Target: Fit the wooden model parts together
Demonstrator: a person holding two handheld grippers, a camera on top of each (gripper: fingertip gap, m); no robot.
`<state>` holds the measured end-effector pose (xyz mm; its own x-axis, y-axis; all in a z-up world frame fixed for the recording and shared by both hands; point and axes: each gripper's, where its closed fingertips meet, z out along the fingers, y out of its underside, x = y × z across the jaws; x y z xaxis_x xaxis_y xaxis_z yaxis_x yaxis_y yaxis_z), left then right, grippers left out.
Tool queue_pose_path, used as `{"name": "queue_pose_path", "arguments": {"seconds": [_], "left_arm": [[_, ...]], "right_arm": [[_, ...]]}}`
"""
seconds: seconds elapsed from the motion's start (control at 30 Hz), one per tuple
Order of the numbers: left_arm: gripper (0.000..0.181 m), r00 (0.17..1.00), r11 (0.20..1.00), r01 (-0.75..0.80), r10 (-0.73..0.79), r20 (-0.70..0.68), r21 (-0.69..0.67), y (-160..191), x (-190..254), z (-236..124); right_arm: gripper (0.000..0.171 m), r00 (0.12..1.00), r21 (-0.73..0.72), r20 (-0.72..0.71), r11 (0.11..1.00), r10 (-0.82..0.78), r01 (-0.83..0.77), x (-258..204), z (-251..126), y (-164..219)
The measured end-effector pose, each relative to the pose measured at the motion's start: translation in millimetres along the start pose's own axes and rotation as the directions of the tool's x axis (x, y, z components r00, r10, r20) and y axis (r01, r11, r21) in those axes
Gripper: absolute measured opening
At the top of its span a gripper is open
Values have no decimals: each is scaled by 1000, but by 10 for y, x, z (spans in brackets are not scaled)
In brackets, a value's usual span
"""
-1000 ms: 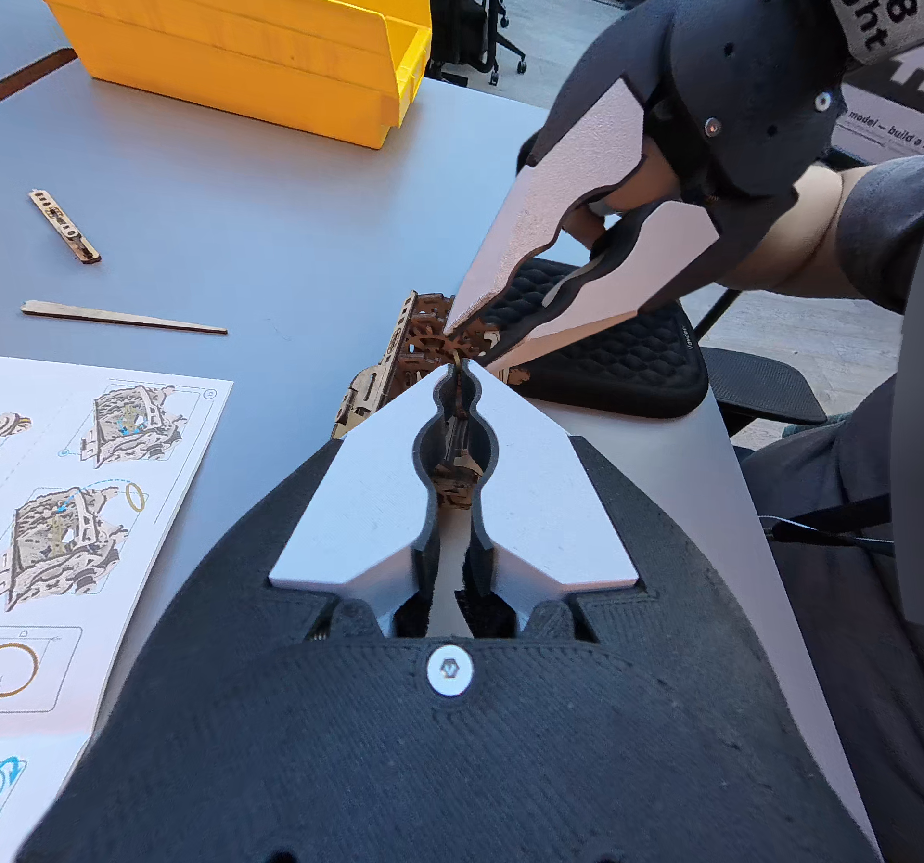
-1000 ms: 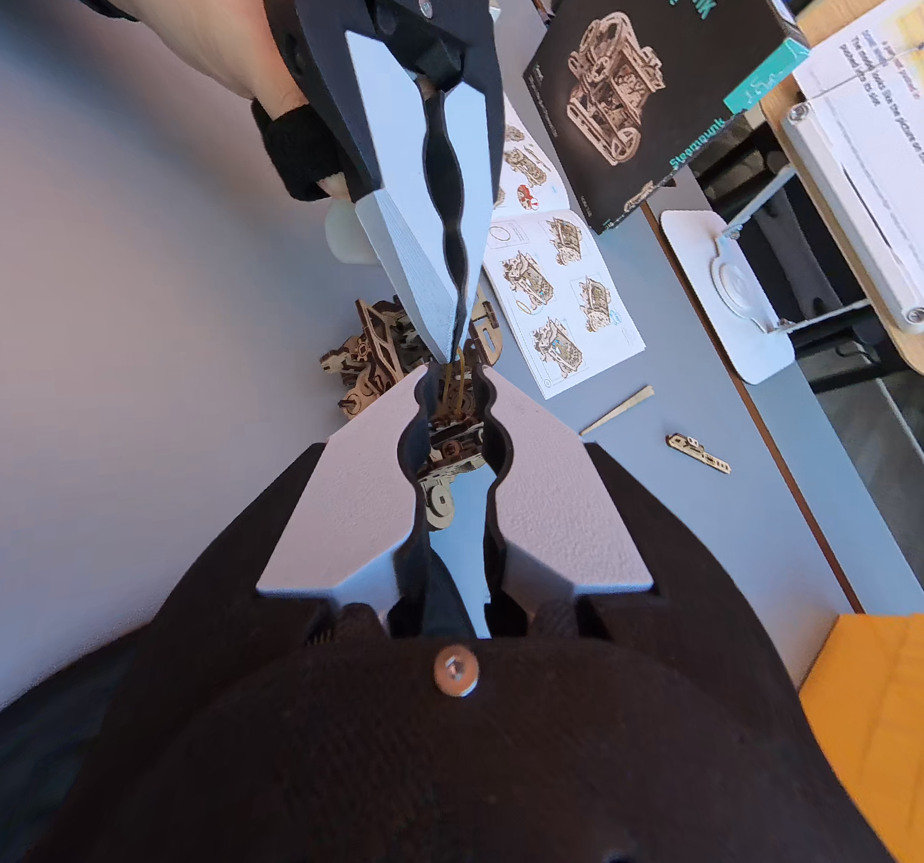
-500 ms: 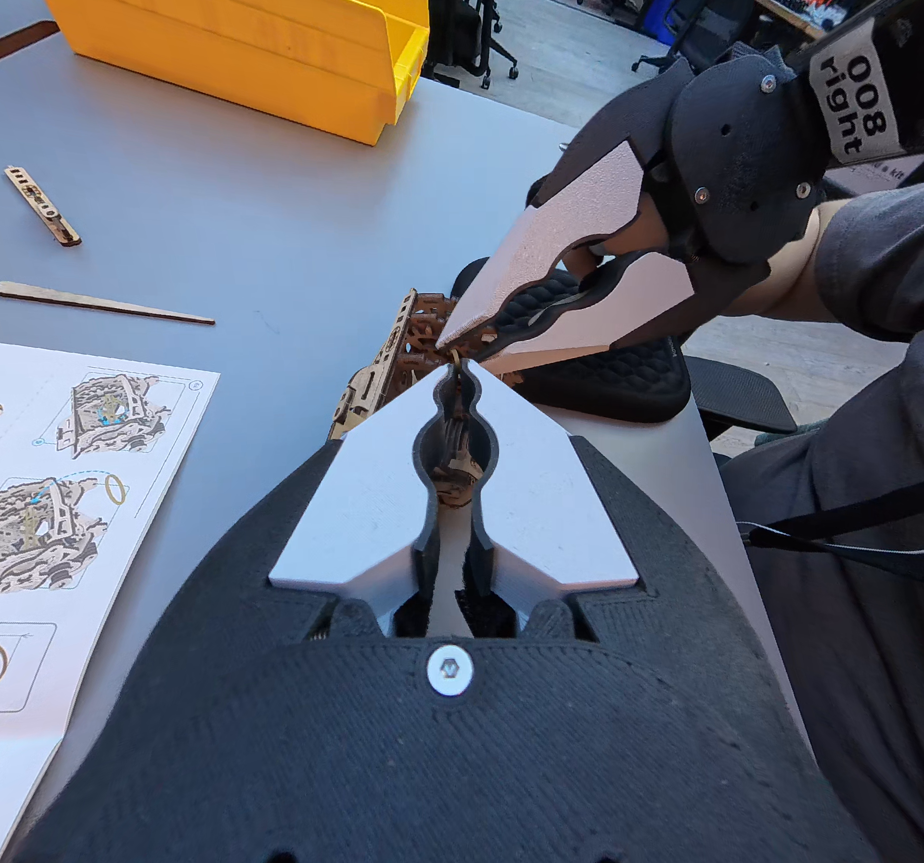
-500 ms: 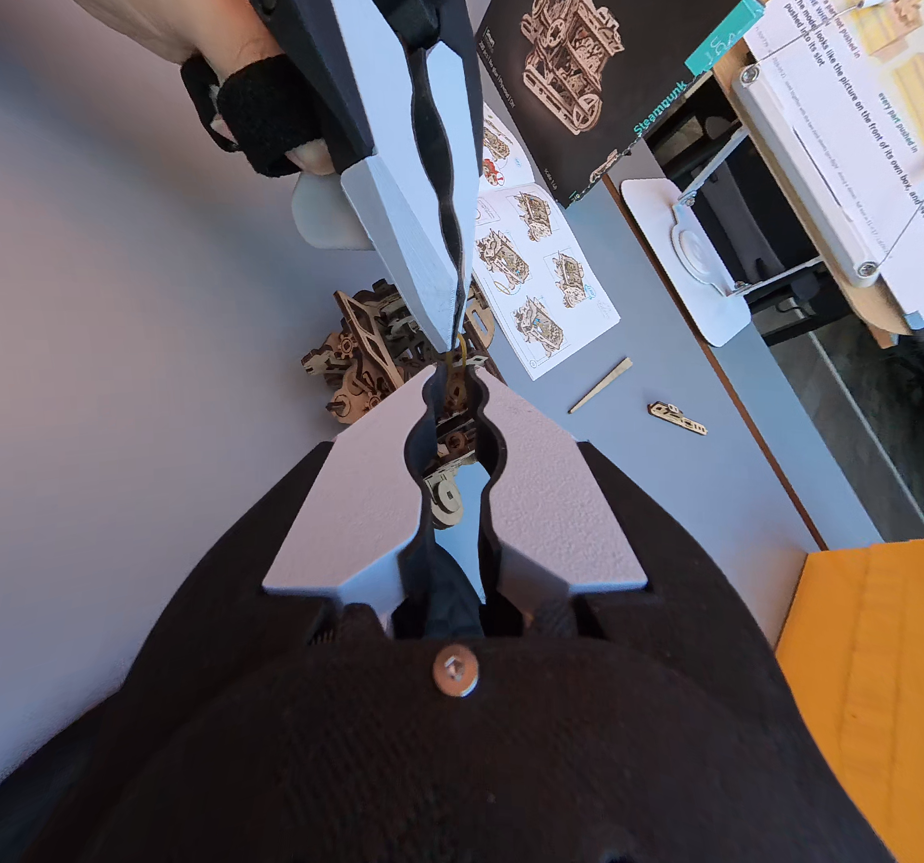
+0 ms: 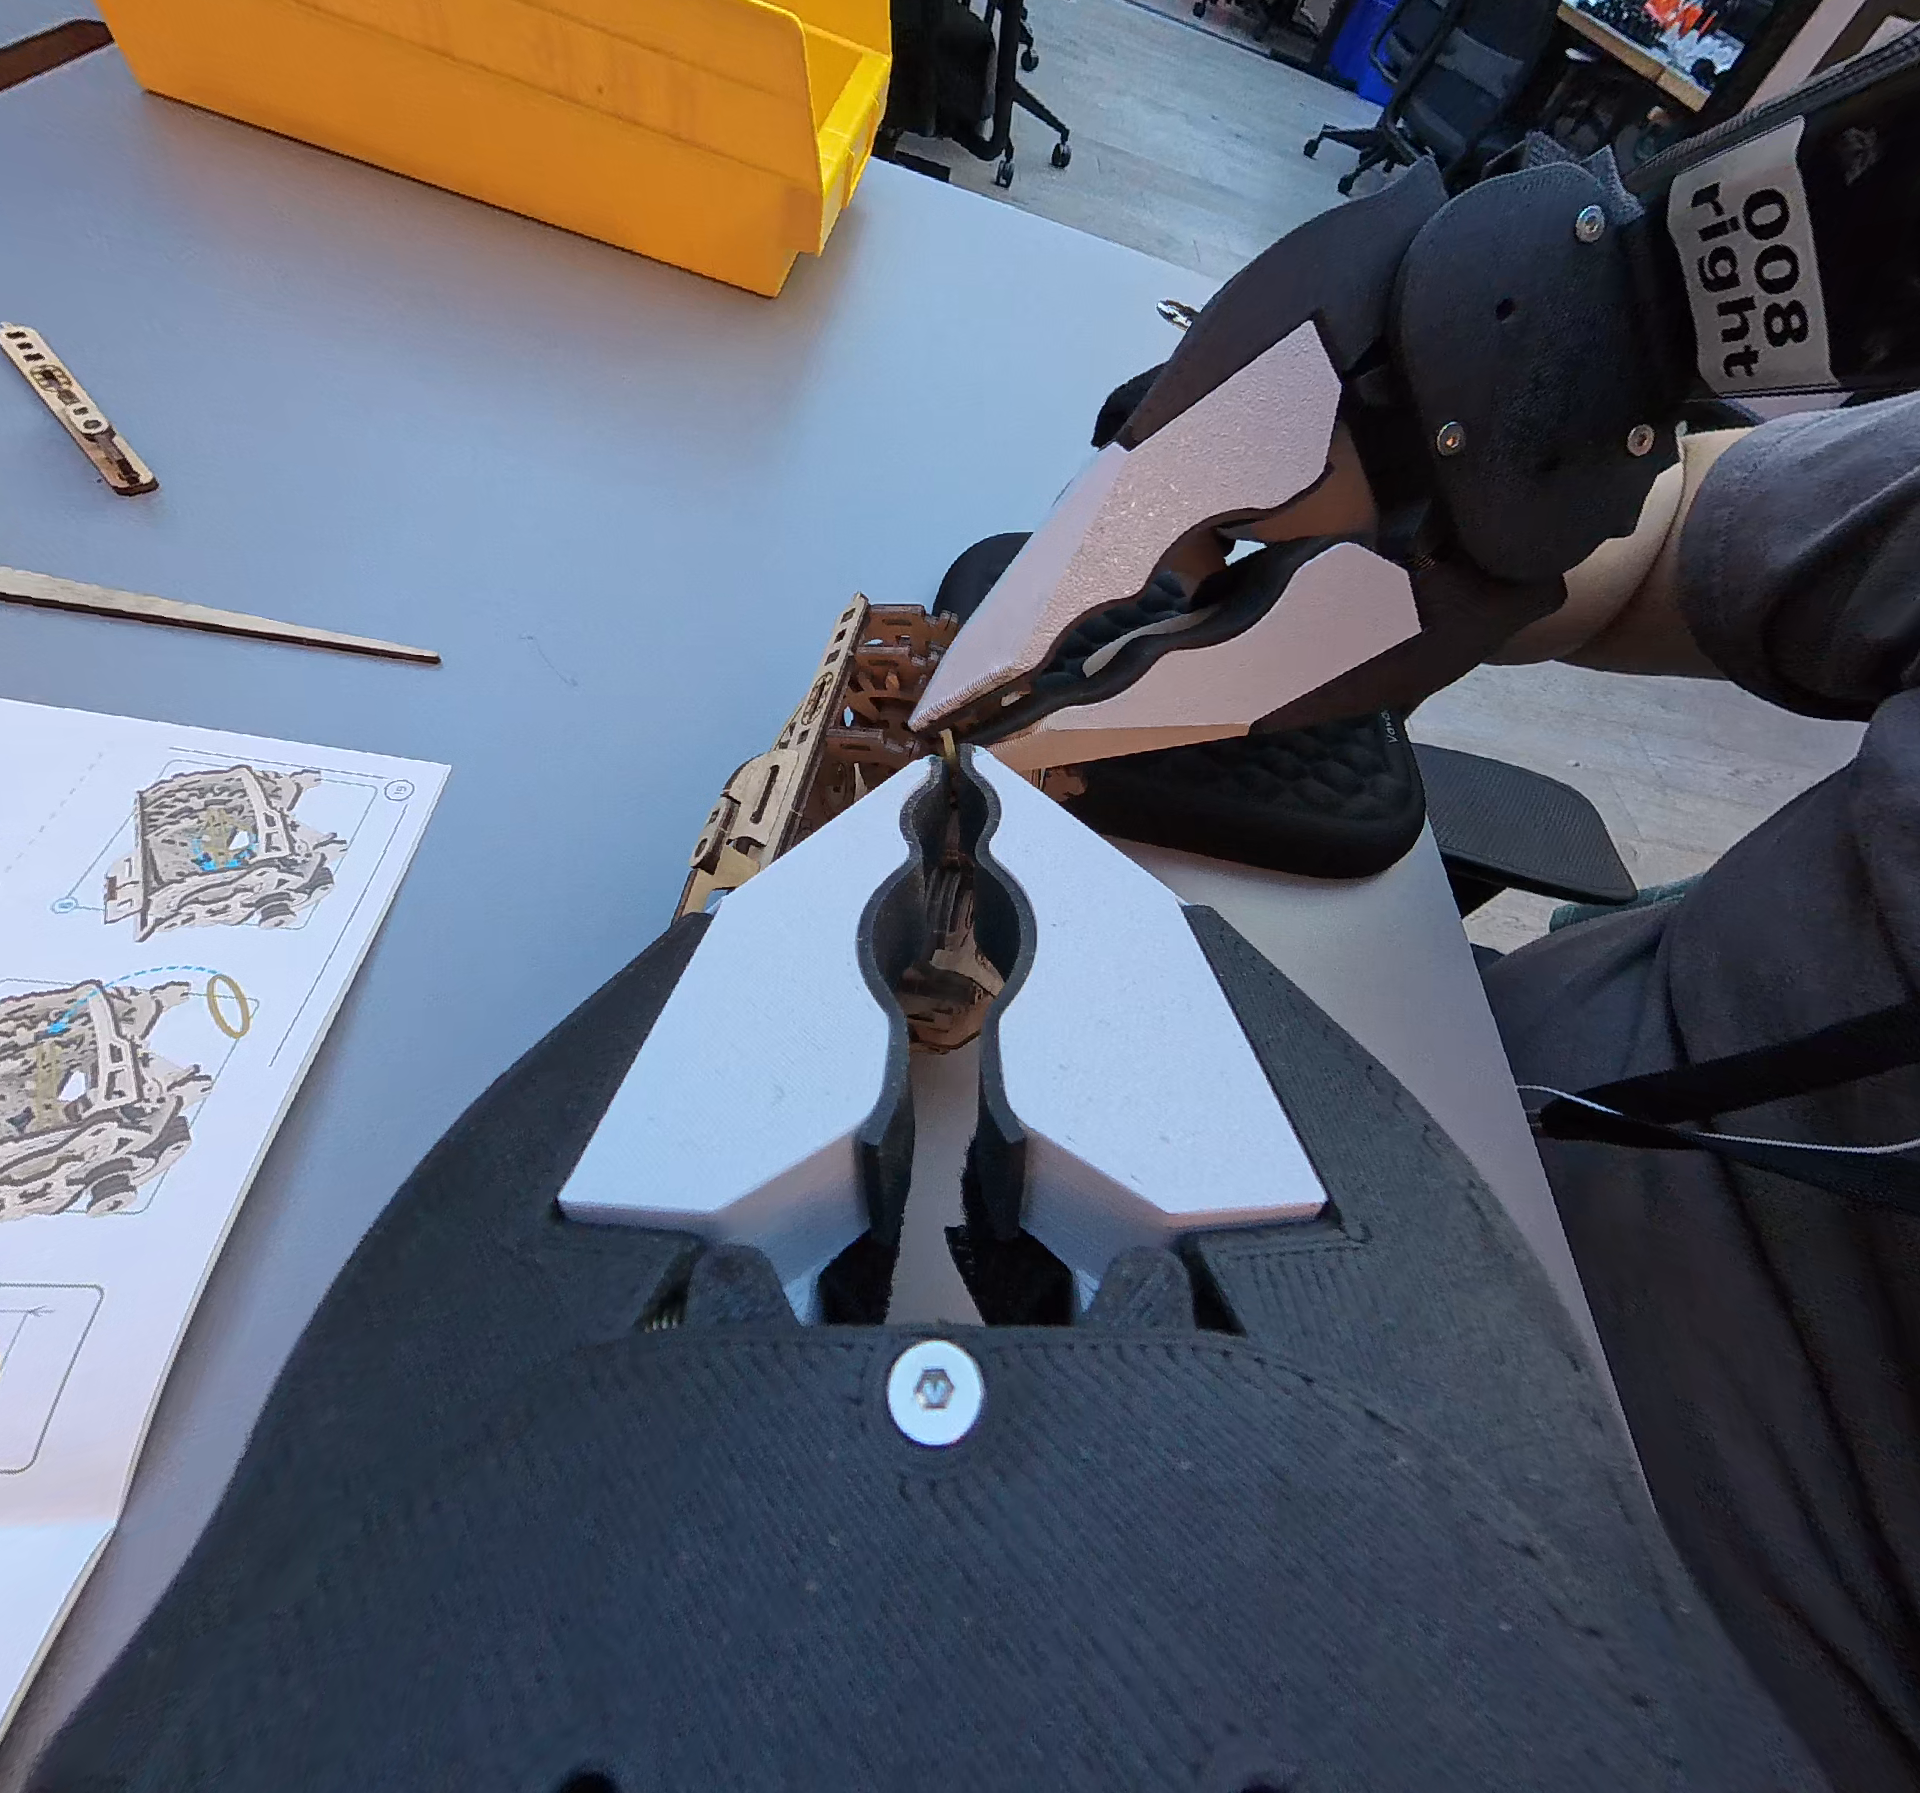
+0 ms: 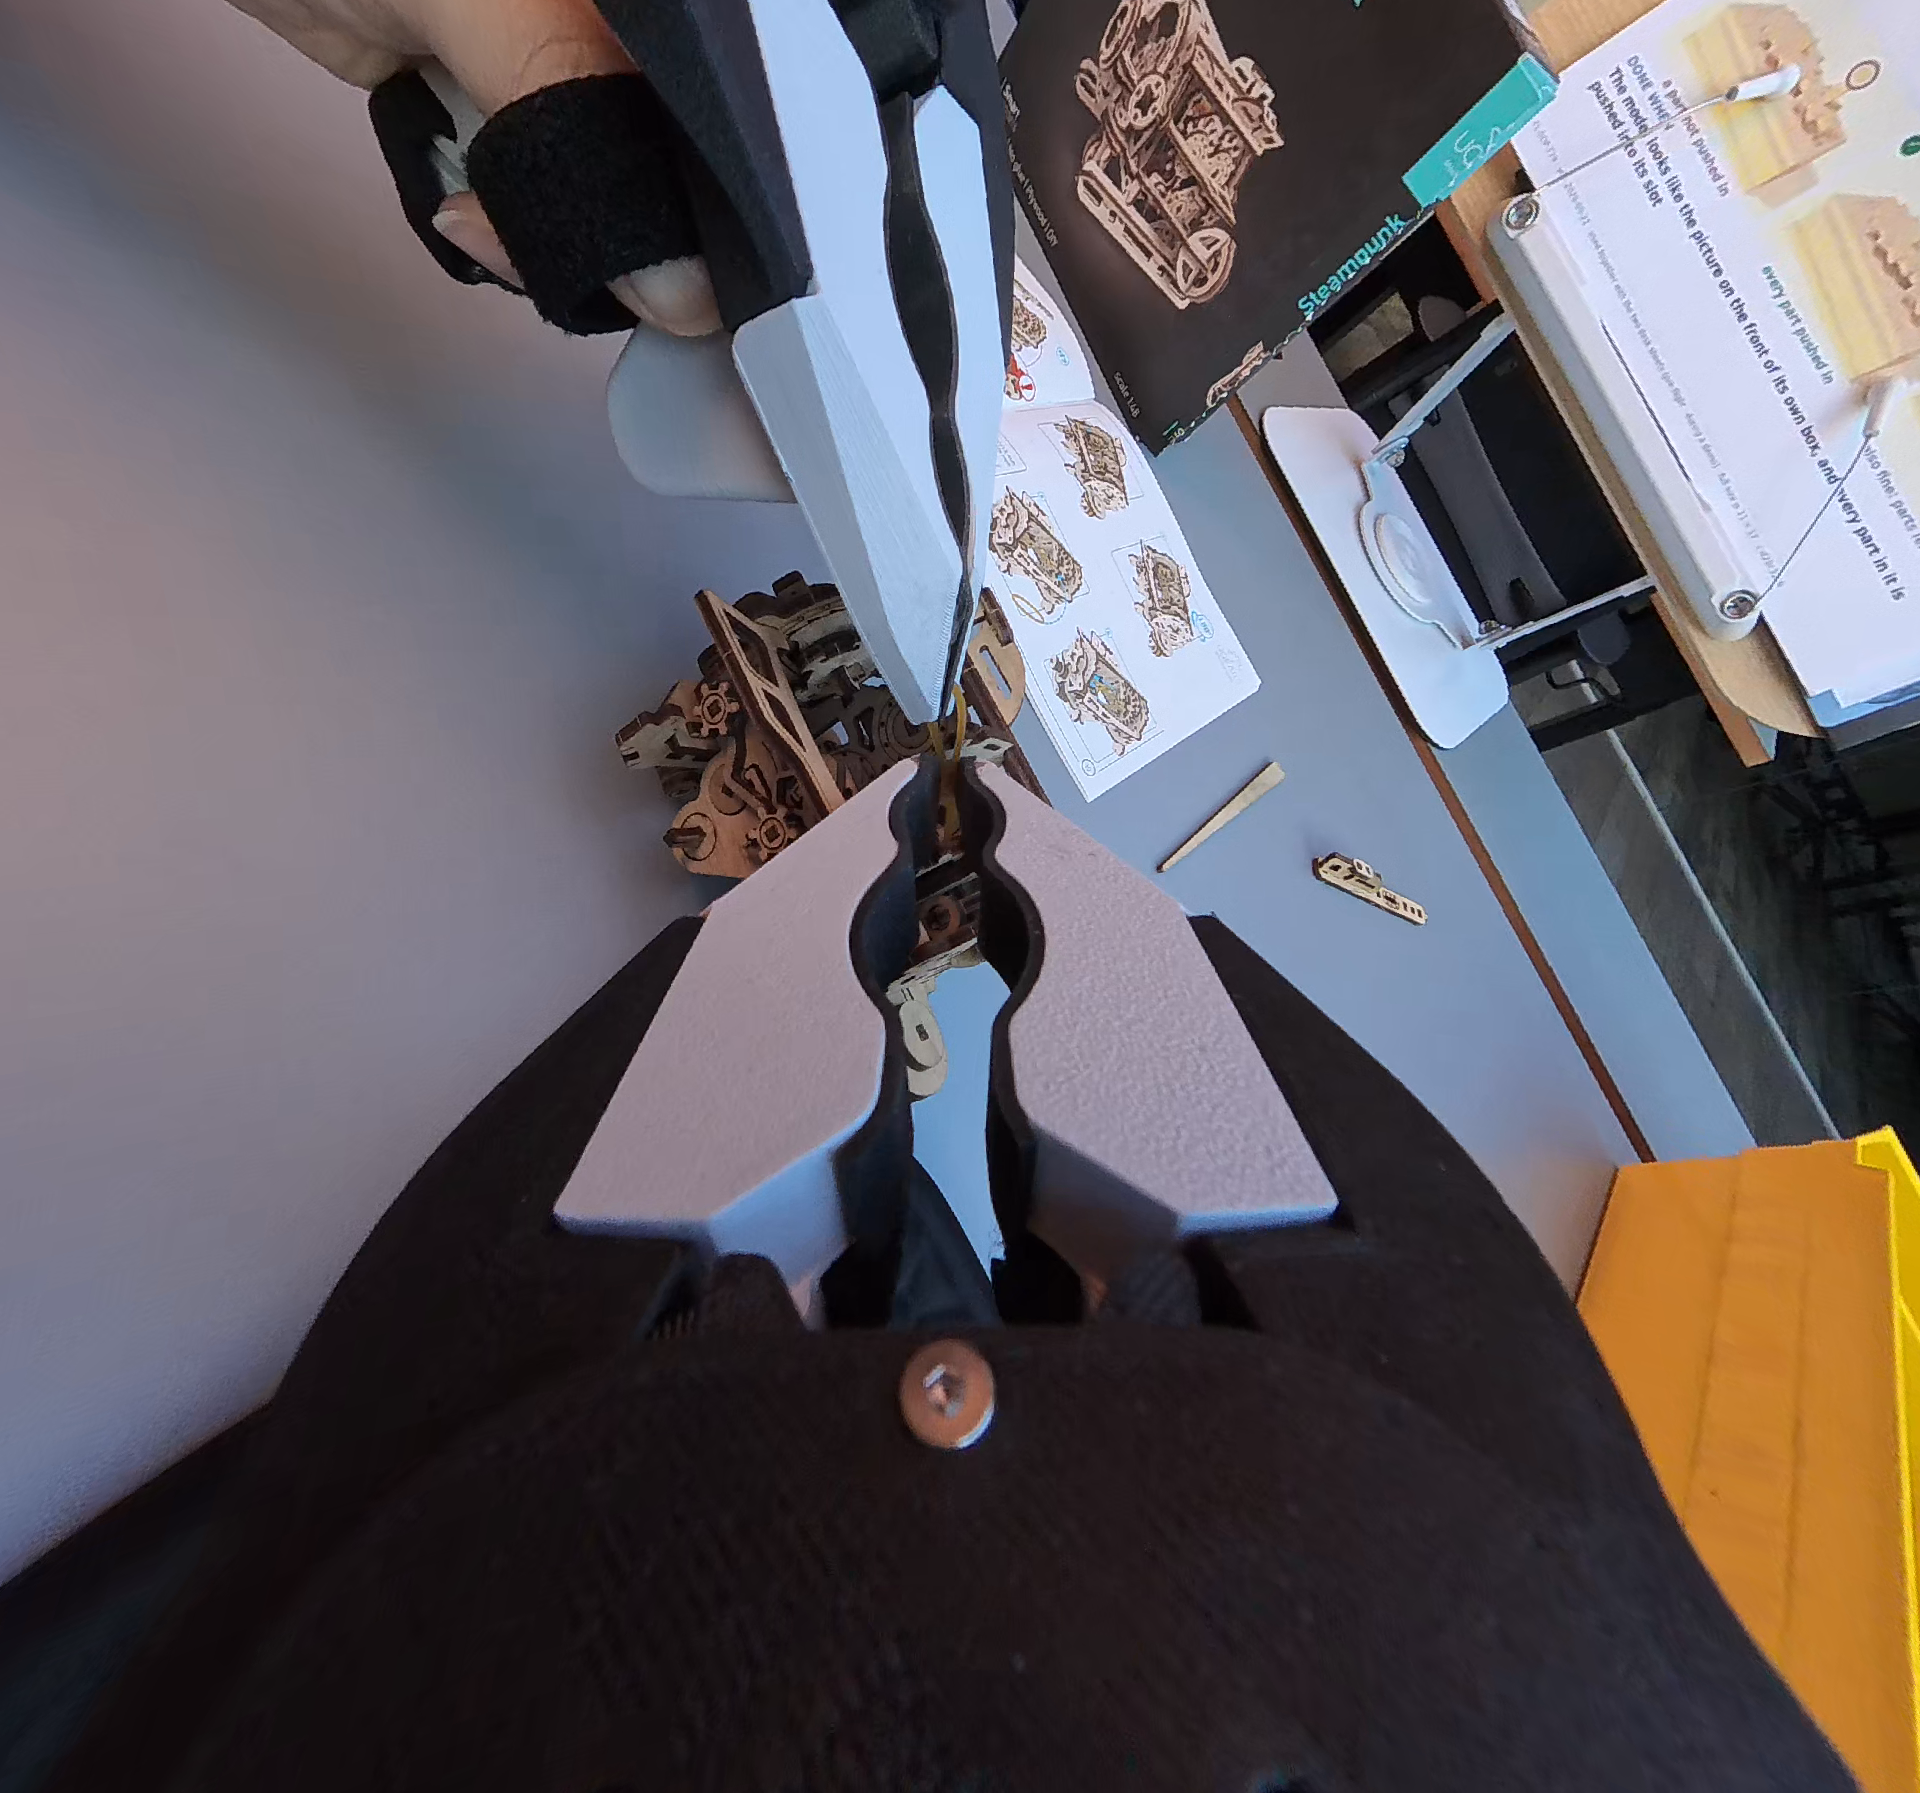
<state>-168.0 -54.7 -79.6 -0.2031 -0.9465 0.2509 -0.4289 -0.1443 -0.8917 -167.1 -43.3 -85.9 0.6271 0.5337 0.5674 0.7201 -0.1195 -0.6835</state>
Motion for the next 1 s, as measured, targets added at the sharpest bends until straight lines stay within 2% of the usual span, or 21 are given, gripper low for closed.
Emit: {"name": "queue_pose_path", "arguments": {"seconds": [0.03, 0.43, 0.6, 0.67, 0.77, 1.0], "left_arm": [[0, 1000, 1000, 1, -1, -1, 0, 1, 2, 2], [3, 999, 999, -43, 43, 4, -8, 0, 18, -22], [61, 989, 989, -137, 134, 58, 60, -165, -56, -257], [93, 972, 976, -215, 210, 108, 32, -90, -183, -330], [105, 976, 980, -200, 200, 82, -14, 152, -282, -305], [100, 996, 999, -48, 47, -82, -3, 300, -256, -72]], "right_arm": [[0, 1000, 0, 0, 1000, -3, 3, -2, 0, -1], [0, 999, -1, 37, 1000, -23, 23, -44, 8, 13], [0, 996, 2, 88, 1000, -10, 9, -56, 11, 18], [0, 993, 6, 121, 1000, 5, -6, -67, 9, 18], [0, 990, 3, 143, 1000, 11, -11, -66, 5, 23], [0, 988, -7, 152, 1000, -19, 20, -91, -4, 23]]}}
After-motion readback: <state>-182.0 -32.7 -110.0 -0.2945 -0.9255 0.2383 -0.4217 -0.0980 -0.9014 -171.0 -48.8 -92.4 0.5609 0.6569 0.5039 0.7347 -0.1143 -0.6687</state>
